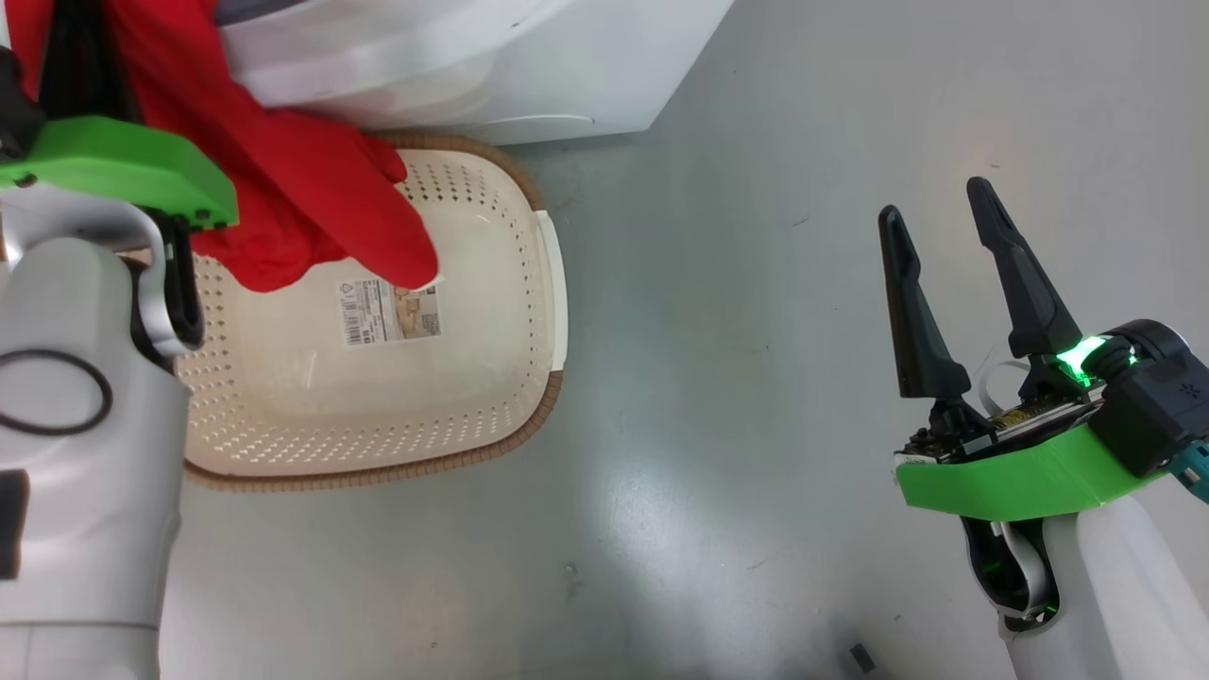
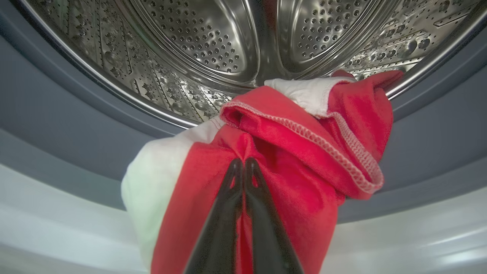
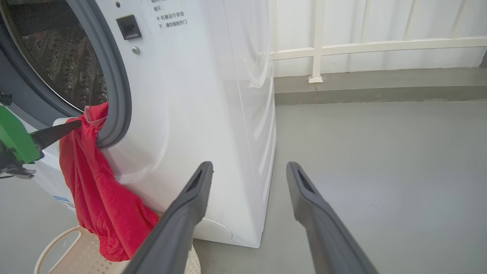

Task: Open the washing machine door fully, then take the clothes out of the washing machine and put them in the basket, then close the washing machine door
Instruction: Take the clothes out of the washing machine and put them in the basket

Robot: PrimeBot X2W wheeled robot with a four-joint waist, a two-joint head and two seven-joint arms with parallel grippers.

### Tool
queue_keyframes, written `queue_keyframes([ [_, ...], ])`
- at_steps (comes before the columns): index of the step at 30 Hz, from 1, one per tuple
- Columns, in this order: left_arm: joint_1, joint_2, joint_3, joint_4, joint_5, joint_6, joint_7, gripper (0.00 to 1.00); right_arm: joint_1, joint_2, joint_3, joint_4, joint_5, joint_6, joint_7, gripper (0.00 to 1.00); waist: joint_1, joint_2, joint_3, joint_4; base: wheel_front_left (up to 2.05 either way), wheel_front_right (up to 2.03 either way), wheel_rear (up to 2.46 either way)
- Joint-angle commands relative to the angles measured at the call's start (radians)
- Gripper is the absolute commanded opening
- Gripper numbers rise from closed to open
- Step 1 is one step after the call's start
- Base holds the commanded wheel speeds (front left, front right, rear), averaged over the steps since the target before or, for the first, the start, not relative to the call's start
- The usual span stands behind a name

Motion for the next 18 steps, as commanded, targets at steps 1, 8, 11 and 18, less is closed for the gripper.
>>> queue_keyframes([
  [1,0.036,0.039,0.023,-0.046,0.014,-0.001,-0.002,0.0,0.005,0.001,0.021,-0.019,-0.001,0.006,-0.006,1.0,0.0,0.0,-0.001,0.002,0.0,0.0,0.0],
  [8,0.119,0.038,0.028,-0.198,0.032,0.012,-0.002,0.0,0.012,0.001,0.014,-0.02,-0.003,0.006,-0.006,1.0,0.0,0.0,-0.007,0.015,0.0,0.0,0.0],
  [11,0.161,0.042,0.032,-0.281,0.038,0.022,-0.002,0.0,0.015,0.001,0.011,-0.022,-0.004,0.006,-0.006,1.0,0.0,0.0,-0.01,0.02,0.0,0.0,0.0],
  [18,0.272,0.052,0.029,-0.488,0.04,0.043,0.02,0.0,0.023,0.001,0.003,-0.025,-0.006,0.006,-0.006,1.0,0.0,0.0,-0.017,0.033,0.0,0.0,0.0],
])
